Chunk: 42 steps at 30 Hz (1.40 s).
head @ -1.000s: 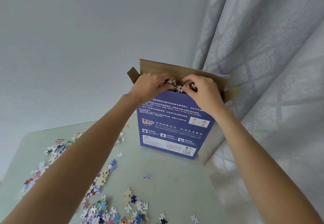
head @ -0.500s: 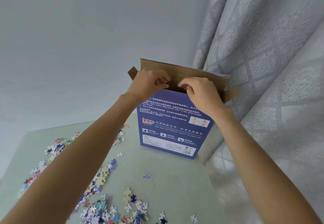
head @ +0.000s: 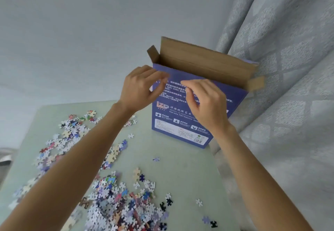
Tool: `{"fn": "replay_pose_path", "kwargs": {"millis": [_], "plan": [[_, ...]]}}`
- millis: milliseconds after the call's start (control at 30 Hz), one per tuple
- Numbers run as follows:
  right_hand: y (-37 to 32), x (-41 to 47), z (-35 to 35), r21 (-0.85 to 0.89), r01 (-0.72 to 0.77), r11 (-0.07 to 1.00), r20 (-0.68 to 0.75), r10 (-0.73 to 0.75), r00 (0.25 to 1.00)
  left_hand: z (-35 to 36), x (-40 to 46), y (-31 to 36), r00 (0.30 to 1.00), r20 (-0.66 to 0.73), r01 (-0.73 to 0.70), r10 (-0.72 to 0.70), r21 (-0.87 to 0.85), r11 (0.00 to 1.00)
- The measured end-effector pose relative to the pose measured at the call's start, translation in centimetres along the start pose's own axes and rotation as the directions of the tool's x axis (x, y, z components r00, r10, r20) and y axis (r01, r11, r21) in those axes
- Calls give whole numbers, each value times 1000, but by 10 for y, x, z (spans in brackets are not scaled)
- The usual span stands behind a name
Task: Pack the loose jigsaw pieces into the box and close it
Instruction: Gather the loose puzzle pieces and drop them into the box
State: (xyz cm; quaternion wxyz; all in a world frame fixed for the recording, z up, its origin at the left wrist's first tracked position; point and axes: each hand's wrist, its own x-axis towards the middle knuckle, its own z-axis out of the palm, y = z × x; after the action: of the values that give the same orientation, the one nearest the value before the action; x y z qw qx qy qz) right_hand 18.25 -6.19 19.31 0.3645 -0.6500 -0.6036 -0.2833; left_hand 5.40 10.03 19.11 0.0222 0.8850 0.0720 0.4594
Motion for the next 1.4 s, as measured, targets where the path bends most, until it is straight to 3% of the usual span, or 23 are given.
{"fn": "replay_pose_path", "kwargs": {"millis": [100,167,200,267,333,400,467,567,633,667,767,933,1167,1267,1400], "plan": [[-34,-46,27,90,23,996,131,-35,991,-19,-61,4,977,78,201,-197,-39,979],[-60,-88,50,162,-41,986,301,-10,953,-34,-113,7,900,248,371,-357,-10,928],[-74,-110,60,184,-94,978,398,13,917,-43,-143,8,823,355,461,-443,36,886],[-96,-149,76,177,-214,961,589,71,805,-57,-199,9,600,547,602,-583,170,780],[-113,-183,88,112,-335,935,786,123,606,-72,-251,12,366,653,653,-663,327,683],[-127,-211,95,-16,-373,928,906,171,388,-87,-295,22,176,676,666,-715,453,592],[-140,-233,97,-172,-364,915,933,270,239,-103,-330,39,26,655,679,-755,543,494],[-157,-259,94,-328,-369,870,920,383,83,-120,-366,70,-196,584,714,-788,635,294],[-171,-272,90,-341,-346,874,925,377,41,-127,-381,91,-276,572,730,-772,648,219],[-179,-277,89,-331,-322,887,930,364,47,-129,-388,99,-287,575,743,-766,638,201],[-200,-283,90,-289,-287,913,943,323,78,-126,-402,115,-230,582,784,-780,586,207],[-222,-285,98,-156,-362,919,964,222,149,-119,-407,122,-161,590,813,-791,534,233],[-220,-277,102,-117,-506,854,967,214,137,-114,-401,115,-111,663,905,-740,375,200],[-217,-275,102,-89,-516,852,968,196,157,-110,-398,115,-70,704,896,-706,355,265],[-221,-271,103,-76,-466,882,981,149,121,-109,-395,115,-6,710,889,-704,326,321]]}}
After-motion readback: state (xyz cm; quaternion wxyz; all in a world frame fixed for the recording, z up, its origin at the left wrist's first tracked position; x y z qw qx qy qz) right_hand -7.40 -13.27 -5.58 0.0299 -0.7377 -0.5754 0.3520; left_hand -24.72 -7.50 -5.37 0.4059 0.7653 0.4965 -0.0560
